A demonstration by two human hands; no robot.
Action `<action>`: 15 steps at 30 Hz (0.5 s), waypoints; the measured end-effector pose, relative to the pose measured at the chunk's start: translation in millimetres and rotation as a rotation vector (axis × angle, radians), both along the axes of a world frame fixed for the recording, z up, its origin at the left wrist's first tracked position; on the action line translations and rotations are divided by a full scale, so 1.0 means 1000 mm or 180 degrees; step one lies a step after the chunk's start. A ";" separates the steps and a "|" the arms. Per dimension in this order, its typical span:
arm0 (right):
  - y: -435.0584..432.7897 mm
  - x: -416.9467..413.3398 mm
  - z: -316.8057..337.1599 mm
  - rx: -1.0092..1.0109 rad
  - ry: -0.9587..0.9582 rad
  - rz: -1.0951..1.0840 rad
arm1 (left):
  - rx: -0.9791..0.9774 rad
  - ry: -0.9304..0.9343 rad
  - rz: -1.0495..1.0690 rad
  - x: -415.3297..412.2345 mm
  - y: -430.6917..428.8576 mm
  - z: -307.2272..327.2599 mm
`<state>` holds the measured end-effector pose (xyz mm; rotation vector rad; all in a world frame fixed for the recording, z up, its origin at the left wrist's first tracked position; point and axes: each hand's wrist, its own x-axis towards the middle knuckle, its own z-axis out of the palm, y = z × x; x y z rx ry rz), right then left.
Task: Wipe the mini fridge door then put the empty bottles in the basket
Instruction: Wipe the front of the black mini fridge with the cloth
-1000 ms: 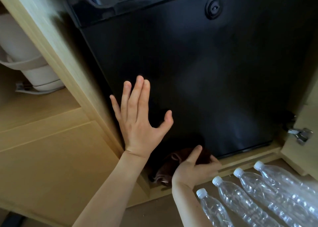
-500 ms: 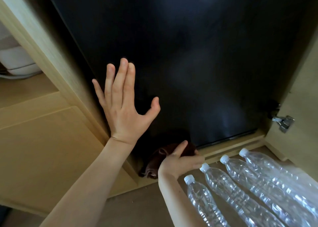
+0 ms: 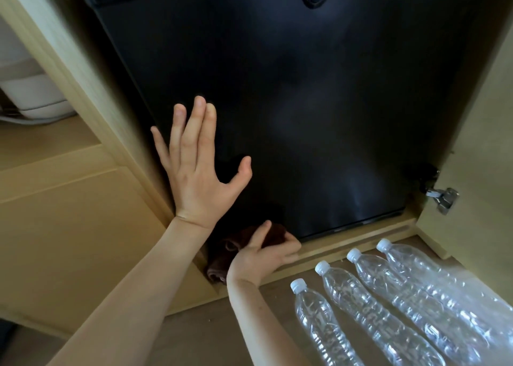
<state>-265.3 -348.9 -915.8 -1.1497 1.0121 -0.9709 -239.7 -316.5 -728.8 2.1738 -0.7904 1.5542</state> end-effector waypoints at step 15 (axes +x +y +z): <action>-0.058 -0.039 0.083 0.0006 -0.0624 -0.0435 | 0.0398 0.0050 0.0392 -0.010 0.005 0.009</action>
